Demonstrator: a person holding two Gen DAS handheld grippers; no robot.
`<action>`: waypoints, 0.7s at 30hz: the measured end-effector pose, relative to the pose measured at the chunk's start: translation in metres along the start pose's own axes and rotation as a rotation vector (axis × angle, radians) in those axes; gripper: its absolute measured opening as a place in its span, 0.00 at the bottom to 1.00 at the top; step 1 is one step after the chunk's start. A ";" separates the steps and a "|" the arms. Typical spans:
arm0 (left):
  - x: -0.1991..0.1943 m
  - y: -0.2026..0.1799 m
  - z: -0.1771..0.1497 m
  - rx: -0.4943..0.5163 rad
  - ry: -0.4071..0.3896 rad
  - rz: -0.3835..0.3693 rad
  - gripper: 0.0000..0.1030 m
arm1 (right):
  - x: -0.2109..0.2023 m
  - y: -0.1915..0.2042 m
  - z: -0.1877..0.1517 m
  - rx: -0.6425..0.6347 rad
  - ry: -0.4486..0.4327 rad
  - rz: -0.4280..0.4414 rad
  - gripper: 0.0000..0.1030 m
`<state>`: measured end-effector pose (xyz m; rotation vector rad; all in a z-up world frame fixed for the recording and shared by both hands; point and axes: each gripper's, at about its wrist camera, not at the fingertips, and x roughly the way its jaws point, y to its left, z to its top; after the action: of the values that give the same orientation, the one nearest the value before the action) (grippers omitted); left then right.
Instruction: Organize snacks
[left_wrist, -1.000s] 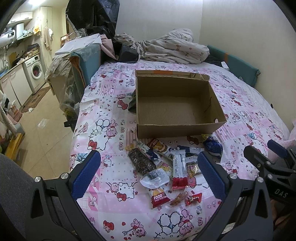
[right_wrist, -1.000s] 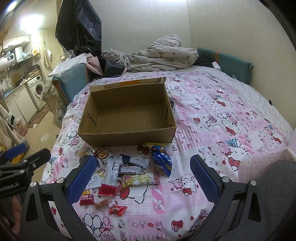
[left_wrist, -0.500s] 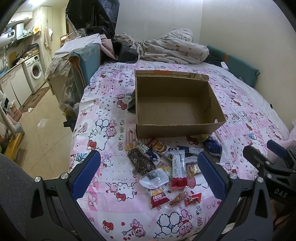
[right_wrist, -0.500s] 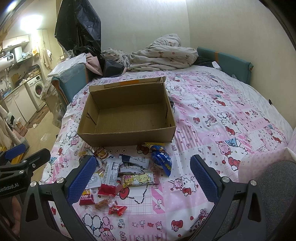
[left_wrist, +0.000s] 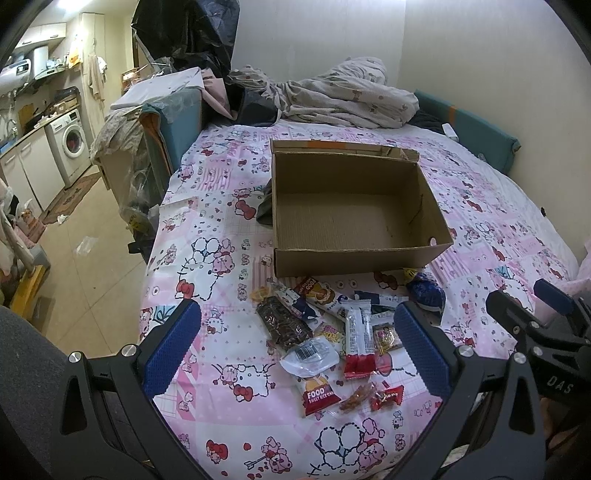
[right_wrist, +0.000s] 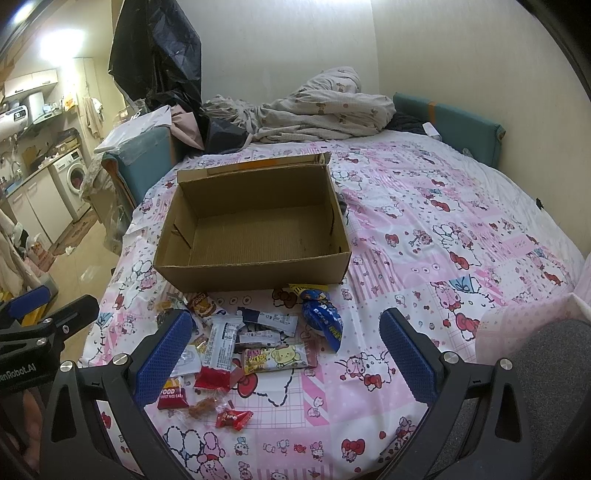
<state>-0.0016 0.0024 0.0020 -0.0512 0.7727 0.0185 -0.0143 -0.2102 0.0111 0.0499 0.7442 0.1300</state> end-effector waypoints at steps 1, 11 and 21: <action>0.000 0.001 0.000 0.000 -0.001 0.001 1.00 | 0.000 0.001 0.000 -0.002 0.001 0.000 1.00; -0.002 0.001 0.001 0.000 0.001 -0.002 1.00 | 0.001 -0.002 -0.001 0.011 0.008 0.001 1.00; 0.001 0.002 0.000 0.000 0.012 0.014 1.00 | 0.002 -0.003 0.001 0.018 0.015 0.012 1.00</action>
<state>-0.0012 0.0046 0.0013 -0.0463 0.7853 0.0314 -0.0117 -0.2128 0.0104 0.0701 0.7601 0.1352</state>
